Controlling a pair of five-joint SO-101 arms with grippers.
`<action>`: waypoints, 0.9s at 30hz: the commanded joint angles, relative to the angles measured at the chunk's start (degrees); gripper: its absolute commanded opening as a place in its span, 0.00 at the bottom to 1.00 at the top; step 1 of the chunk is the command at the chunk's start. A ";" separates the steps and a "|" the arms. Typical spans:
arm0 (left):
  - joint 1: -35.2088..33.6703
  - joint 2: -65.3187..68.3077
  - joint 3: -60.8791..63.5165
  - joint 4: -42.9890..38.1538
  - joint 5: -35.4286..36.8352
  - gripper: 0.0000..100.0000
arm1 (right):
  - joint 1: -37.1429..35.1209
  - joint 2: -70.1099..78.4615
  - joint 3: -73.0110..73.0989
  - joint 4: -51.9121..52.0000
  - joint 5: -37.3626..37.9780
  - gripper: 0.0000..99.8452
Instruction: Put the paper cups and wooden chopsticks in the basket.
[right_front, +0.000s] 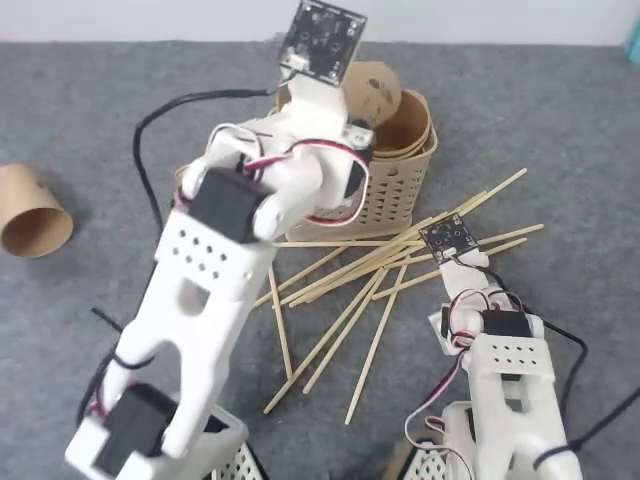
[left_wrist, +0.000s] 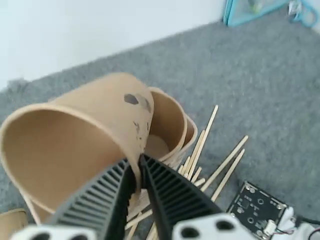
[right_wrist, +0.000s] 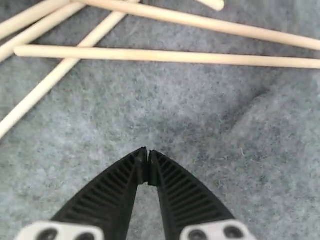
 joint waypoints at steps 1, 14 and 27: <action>1.41 0.44 -4.00 0.44 -1.32 0.01 | -0.66 -1.45 -0.35 -0.22 0.44 0.01; 6.24 -0.79 -5.49 0.00 -1.58 0.02 | -0.66 -1.45 -0.35 -0.22 0.44 0.01; 4.04 -0.88 -7.08 0.70 -1.23 0.33 | -0.66 -1.45 -0.35 -0.04 0.44 0.01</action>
